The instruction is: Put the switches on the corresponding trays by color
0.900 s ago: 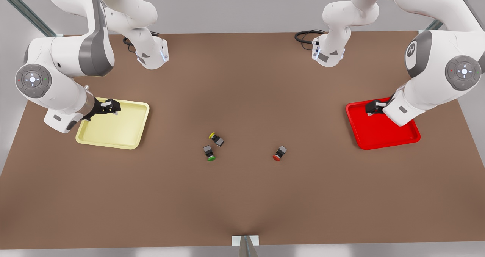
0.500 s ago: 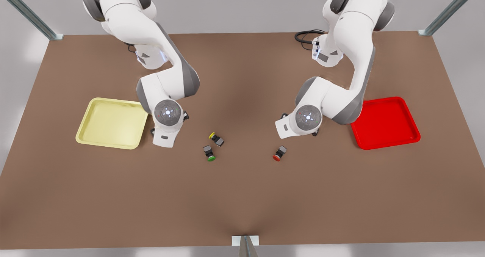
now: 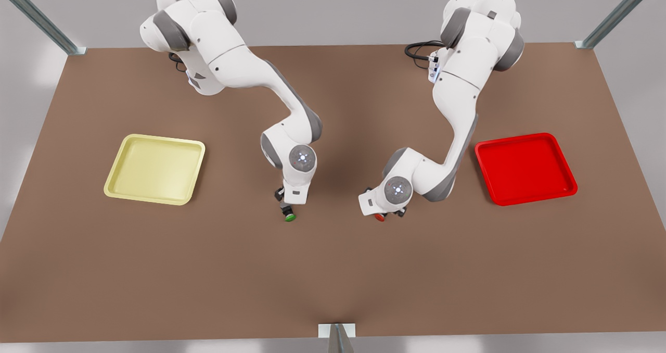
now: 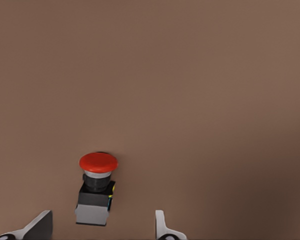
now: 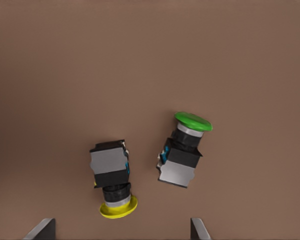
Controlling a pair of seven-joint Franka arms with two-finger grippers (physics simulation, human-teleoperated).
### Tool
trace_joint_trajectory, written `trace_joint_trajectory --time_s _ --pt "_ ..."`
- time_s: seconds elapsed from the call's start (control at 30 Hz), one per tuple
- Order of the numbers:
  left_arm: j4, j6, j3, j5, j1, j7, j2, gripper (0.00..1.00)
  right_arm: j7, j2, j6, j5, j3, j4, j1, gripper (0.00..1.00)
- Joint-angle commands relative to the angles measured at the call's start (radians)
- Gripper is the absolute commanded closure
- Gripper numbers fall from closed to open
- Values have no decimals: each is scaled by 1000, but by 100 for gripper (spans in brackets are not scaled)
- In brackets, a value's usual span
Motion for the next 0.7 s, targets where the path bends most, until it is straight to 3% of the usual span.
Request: trace_joint_trajectory --time_s 0.0,0.33,0.67 --pt "-10 115 0 3 0 42 -1 0 77 16 176 19 -2 -8 15 0" --pt "-69 189 5 83 5 42 21 0 73 23 254 16 -2 -141 36 0" --pt "-145 140 8 86 8 33 -2 0 71 62 256 16 0 -129 32 0"
